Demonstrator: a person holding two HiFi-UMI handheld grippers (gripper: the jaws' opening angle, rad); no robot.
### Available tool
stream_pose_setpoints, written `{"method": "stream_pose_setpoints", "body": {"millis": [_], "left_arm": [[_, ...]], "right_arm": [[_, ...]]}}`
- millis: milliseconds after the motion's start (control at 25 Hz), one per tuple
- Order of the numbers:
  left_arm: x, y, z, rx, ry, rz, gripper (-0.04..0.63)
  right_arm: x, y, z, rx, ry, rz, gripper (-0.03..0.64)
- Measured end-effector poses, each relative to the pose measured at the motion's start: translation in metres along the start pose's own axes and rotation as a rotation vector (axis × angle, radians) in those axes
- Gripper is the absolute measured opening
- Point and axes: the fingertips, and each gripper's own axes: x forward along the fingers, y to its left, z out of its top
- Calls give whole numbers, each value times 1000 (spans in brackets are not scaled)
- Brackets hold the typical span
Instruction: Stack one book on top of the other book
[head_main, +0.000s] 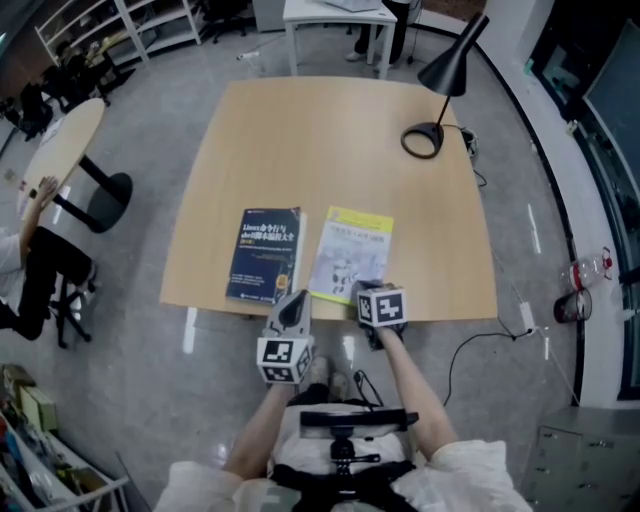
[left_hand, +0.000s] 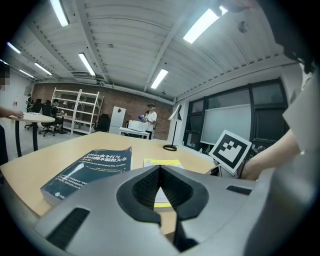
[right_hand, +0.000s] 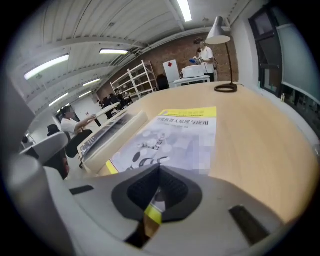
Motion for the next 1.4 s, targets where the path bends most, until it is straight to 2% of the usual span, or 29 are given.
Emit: {"method": "stream_pose_setpoints", "body": {"millis": [120,440,640,1040,1400], "left_arm": [[-1,0,-1,-2,6,-3,3],[-13,0,-6,-3,17,12,3],[-21,-2,-11,6,32,21,3],[-33,-23,-29,-4,48,-12,3],[-59,-40,-55,-20,86,-21,3]], "right_arm": [[1,-1,1,-12,12,-11,3],[-7,-1,-6,69,15,47,2],[-13,2,-15,43,42,40,2],[-49,2,-61,98,44,91,2],[-74,1,-99,24,47,59,2]]}}
